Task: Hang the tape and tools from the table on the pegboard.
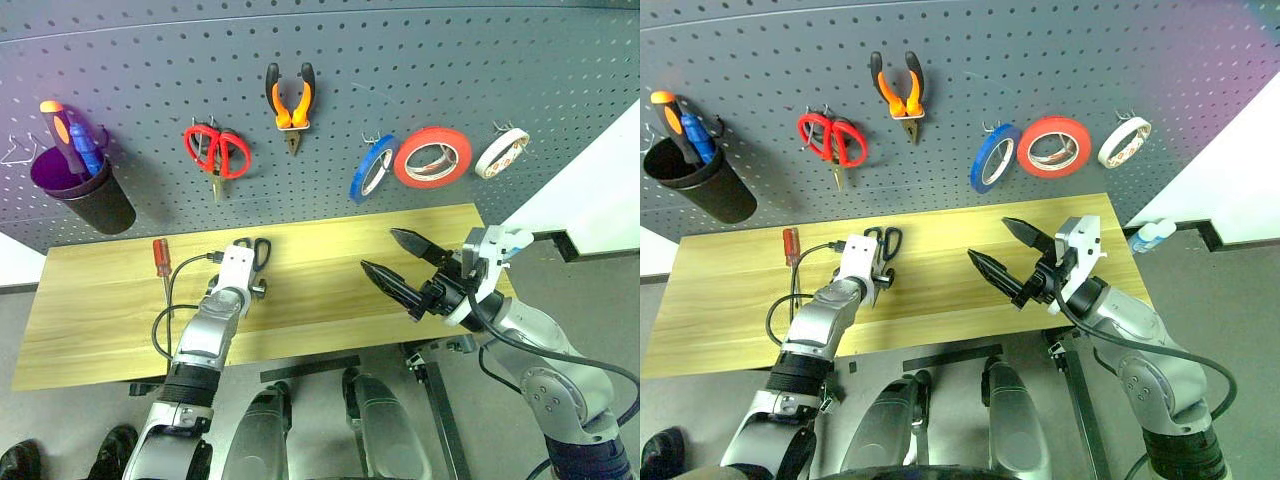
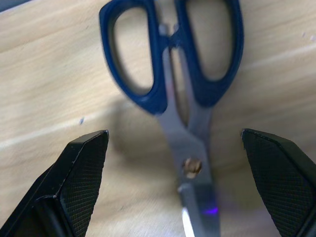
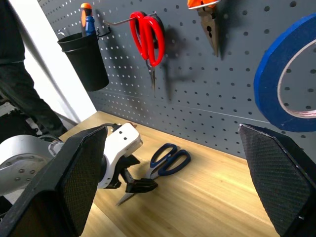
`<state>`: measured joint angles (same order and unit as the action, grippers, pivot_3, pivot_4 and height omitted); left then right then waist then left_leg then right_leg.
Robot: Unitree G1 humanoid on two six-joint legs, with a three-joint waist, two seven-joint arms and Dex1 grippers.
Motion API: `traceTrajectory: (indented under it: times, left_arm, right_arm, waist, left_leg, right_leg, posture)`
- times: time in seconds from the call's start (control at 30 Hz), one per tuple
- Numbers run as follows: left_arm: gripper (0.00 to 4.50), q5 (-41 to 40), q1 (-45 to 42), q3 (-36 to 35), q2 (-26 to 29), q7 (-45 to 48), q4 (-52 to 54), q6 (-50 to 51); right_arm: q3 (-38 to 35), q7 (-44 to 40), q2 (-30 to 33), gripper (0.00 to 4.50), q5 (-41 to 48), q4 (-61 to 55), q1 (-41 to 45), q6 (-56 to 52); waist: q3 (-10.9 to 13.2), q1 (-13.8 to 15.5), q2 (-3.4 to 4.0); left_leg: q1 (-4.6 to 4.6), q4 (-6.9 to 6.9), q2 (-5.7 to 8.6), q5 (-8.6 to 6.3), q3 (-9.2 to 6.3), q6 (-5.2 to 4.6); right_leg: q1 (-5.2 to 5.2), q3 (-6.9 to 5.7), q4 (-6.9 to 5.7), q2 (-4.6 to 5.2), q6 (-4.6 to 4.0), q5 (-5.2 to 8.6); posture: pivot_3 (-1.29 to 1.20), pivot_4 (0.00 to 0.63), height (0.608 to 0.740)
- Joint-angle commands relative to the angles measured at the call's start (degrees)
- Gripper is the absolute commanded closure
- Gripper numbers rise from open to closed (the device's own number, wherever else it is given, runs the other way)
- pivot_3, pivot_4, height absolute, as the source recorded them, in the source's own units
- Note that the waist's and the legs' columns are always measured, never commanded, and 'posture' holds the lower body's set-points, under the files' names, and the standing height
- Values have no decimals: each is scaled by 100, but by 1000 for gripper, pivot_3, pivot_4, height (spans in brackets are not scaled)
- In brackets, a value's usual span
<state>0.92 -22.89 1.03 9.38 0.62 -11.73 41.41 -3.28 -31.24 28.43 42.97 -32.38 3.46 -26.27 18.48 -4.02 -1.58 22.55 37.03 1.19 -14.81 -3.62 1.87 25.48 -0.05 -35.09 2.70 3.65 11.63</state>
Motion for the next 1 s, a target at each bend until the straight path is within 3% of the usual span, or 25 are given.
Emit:
traceTrajectory:
  times: [0.03,0.13,0.47,0.77,1.0]
  left_arm:
    - [0,-66,64,-86,-127,14,-185,179]
    - [563,-27,186,-219,-231,-174,-42,490]
    - [3839,59,369,-329,-298,-407,258,912]
    - [3843,-34,387,-599,-470,-581,353,917]
    - [3843,63,610,-258,-230,-260,863,574]
  right_arm:
    - [-136,-33,-6,38,-8,-193,-1,84]
    - [-158,-58,-21,0,-67,-106,20,148]
    - [-238,-202,-60,0,-232,48,-28,310]
    - [-201,-305,-159,0,-351,125,-63,411]
    - [-217,-565,-195,0,-354,272,-110,533]
  waist:
    - [4,-2,-1]
    - [8,-5,-3]
    - [15,-28,-4]
    - [16,-25,-4]
    - [18,-25,-5]
  left_leg:
    - [0,0,0,0,1,0]
    - [0,-1,0,0,1,0]
    - [-8,-6,-3,-1,3,1]
    - [-7,-8,-3,-1,4,2]
    - [-4,-16,-2,-2,4,3]
  right_leg:
    - [0,0,0,0,1,0]
    - [0,0,0,0,2,1]
    - [0,3,-1,-4,2,3]
    - [0,3,3,-3,1,5]
    - [1,3,13,-1,-3,10]
  posture:
    - [-180,361,740]
    - [-180,361,740]
    - [-179,356,740]
    - [-180,349,740]
    - [-176,339,740]
